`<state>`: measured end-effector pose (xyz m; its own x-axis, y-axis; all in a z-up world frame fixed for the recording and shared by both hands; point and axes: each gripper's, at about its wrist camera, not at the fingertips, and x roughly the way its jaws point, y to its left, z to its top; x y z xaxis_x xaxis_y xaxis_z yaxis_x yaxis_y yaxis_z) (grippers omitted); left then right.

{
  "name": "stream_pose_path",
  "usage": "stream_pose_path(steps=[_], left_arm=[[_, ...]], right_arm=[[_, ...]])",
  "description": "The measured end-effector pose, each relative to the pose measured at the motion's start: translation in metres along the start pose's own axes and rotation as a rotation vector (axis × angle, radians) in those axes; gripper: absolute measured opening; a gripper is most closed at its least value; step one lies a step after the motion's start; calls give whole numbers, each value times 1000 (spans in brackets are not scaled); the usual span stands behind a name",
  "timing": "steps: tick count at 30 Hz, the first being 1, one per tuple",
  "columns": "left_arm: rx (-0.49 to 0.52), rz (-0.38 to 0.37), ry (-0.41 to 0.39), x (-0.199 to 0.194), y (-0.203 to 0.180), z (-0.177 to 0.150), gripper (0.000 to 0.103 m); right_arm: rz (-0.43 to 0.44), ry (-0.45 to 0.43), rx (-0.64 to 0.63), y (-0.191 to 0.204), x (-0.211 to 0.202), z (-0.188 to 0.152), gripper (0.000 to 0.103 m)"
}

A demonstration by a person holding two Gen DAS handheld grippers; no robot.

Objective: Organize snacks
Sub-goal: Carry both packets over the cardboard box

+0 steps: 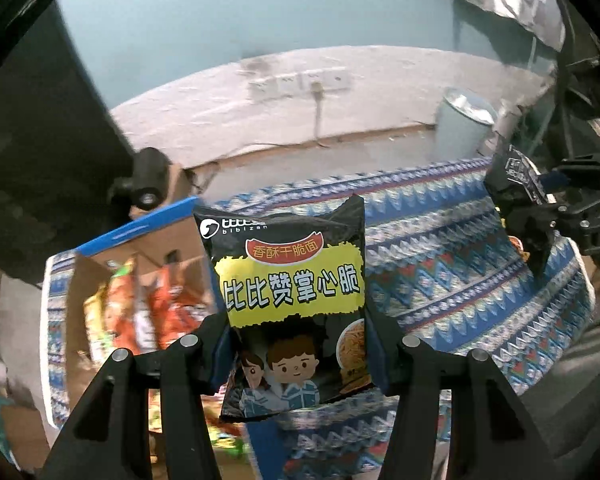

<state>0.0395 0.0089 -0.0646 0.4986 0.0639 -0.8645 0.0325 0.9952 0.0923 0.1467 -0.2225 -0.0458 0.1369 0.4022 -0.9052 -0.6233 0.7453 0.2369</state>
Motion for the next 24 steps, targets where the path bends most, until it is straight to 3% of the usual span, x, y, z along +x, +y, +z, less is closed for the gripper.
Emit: stream_pose_path(steps=[9, 24], left_arm=[[-33, 55, -34, -13, 37, -22, 55], [-173, 90, -28, -14, 105, -52, 55]], right_arm=[[45, -3, -72, 50, 17, 29, 59], [132, 24, -177, 139, 55, 77, 59]])
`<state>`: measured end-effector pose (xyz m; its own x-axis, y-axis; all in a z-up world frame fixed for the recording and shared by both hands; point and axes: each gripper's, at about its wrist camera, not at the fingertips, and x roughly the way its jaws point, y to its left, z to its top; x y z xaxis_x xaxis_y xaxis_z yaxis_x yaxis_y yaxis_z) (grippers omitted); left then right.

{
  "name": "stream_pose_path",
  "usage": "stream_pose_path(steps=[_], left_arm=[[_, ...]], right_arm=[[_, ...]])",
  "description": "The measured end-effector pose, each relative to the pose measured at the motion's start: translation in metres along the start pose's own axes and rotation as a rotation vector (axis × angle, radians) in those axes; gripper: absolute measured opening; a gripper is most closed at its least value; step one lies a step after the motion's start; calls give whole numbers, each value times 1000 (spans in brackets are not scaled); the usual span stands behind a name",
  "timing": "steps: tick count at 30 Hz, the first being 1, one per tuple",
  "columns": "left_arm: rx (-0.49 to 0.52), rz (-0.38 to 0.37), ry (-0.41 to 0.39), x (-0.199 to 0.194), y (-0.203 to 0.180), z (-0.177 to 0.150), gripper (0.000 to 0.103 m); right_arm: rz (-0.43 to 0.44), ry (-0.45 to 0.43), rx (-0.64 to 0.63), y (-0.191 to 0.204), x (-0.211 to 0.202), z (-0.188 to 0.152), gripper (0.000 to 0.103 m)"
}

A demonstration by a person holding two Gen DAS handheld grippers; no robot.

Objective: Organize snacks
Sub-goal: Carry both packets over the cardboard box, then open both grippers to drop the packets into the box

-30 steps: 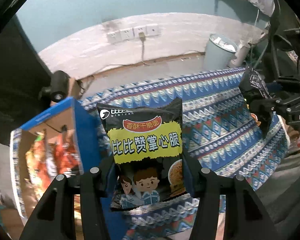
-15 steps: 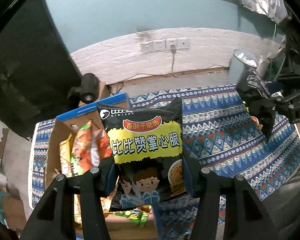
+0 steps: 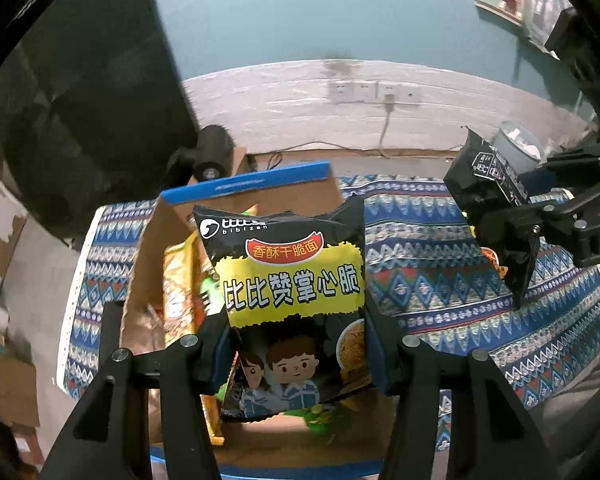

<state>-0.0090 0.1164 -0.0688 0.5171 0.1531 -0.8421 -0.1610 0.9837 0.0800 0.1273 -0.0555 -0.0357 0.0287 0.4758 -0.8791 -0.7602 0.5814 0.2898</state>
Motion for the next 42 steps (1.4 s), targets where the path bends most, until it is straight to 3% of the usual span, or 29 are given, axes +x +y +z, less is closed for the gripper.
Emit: stream_pose_path(steps=[17, 32, 34, 36, 38, 42], left_arm=[[-170, 65, 16, 3, 80, -10, 55], [-261, 88, 53, 14, 97, -13, 56], [-263, 90, 58, 15, 98, -13, 57], [-263, 100, 56, 15, 97, -13, 70], [-261, 116, 45, 13, 95, -13, 77], [-246, 115, 37, 8, 90, -11, 80]], right_arm=[[59, 19, -64, 64, 42, 52, 59], [85, 53, -96, 84, 71, 59, 61], [85, 53, -94, 83, 70, 58, 64], [85, 42, -91, 82, 67, 59, 68], [91, 27, -88, 81, 62, 60, 73], [80, -2, -77, 79, 51, 61, 74]])
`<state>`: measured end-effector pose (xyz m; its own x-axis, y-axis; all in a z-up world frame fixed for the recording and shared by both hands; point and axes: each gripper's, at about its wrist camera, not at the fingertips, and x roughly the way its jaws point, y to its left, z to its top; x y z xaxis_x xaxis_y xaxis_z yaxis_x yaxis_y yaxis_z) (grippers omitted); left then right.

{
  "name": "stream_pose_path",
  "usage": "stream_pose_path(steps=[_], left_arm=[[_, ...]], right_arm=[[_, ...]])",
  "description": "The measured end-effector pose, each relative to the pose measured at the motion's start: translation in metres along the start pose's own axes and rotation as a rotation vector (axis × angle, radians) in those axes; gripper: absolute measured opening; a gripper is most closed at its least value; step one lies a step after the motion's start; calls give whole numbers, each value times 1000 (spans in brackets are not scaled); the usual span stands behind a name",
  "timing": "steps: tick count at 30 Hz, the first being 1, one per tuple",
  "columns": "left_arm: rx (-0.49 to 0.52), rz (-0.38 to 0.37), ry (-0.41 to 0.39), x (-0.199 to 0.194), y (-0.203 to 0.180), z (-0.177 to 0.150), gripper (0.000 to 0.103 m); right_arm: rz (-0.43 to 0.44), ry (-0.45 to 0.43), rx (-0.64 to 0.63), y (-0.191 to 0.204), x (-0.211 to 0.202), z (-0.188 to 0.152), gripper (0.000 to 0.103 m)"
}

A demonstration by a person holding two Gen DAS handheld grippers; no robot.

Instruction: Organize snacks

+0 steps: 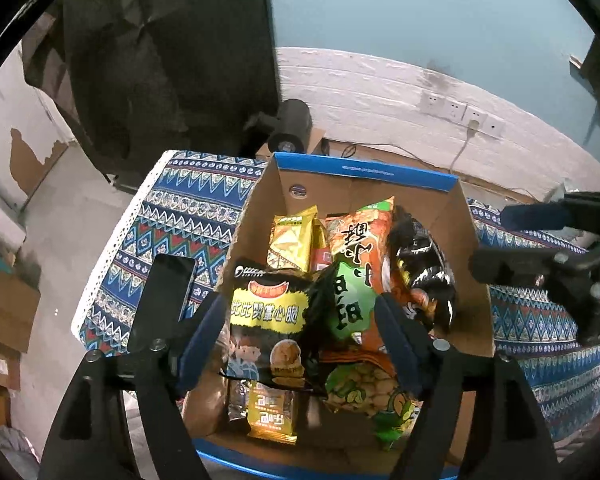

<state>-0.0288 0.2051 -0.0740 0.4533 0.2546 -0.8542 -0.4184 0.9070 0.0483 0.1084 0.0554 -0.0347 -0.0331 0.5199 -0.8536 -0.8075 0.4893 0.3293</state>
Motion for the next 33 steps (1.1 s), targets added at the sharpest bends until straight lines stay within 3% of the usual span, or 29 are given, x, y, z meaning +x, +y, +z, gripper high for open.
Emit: stream_pose_path(steps=[10, 13, 20, 33], left_arm=[[48, 5, -39, -37, -21, 7, 81], [72, 9, -68, -54, -30, 9, 90], [111, 3, -121, -91, -50, 8, 90], [121, 22, -156, -124, -65, -4, 95]], right_arm=[[-87, -61, 26, -4, -45, -15, 75], [-86, -80, 43, -7, -58, -21, 76], [-84, -111, 90, -14, -85, -37, 76], [-104, -146, 68, -8, -112, -56, 76]])
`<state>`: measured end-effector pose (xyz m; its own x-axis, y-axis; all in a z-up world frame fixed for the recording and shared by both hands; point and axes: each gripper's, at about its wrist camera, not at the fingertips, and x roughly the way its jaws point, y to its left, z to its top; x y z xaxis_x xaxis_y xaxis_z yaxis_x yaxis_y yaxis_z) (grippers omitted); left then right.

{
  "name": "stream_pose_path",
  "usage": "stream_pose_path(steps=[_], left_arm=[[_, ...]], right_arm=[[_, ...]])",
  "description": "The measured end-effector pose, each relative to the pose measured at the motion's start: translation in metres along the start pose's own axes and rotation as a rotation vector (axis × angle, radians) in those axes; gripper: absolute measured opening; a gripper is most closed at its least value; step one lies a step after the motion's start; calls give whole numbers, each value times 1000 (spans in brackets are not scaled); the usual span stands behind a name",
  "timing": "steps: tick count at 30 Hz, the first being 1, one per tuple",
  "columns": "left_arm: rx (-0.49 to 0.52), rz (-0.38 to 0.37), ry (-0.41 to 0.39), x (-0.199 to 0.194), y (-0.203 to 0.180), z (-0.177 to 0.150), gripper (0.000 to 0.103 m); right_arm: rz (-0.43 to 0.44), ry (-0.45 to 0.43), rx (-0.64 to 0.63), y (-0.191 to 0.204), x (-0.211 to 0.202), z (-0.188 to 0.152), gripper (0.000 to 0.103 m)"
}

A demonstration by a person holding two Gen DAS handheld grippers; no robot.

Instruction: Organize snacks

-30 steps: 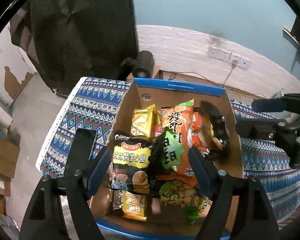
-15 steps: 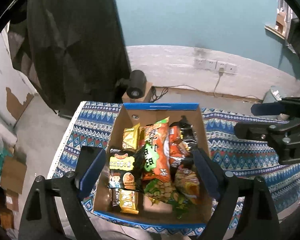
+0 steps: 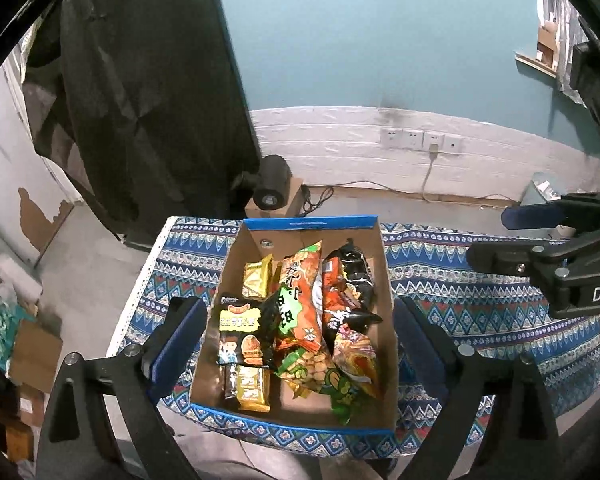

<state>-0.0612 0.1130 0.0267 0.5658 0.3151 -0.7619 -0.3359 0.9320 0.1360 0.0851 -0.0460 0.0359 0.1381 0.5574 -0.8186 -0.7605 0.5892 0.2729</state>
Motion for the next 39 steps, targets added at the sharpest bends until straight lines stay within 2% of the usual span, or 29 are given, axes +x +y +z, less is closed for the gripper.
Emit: stream_pose_path(steps=[39], left_arm=[[-2, -23, 7, -7, -11, -3, 95]], right_arm=[[-3, 9, 6, -1, -4, -9, 76]])
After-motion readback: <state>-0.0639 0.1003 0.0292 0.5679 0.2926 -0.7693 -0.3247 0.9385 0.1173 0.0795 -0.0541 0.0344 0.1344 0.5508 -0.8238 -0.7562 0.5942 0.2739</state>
